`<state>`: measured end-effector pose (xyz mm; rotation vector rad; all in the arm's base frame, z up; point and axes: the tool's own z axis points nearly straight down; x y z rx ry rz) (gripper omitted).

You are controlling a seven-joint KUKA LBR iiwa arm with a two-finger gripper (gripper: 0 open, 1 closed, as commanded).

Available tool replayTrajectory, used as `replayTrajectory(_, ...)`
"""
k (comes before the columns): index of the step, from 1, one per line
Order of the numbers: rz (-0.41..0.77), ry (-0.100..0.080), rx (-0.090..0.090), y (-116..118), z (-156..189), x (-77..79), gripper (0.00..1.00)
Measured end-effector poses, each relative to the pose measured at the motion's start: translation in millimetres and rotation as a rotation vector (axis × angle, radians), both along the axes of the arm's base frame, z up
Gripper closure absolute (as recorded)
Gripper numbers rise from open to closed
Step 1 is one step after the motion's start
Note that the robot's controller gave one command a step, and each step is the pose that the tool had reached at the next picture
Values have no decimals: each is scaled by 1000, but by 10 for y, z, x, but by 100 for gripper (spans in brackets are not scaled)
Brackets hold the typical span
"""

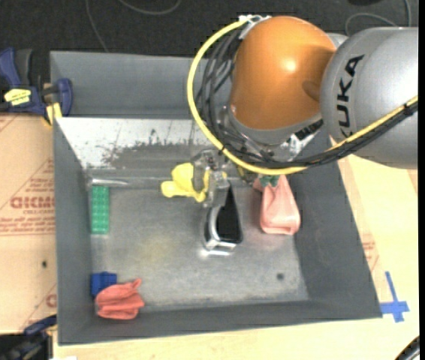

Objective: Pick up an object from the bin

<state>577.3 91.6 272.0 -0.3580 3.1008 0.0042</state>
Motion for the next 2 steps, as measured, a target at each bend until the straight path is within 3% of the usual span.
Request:
replayTrajectory(1,0,0,0,0,0,0,100)
replayTrajectory(2,-15,-13,2,29,-298,127,100)
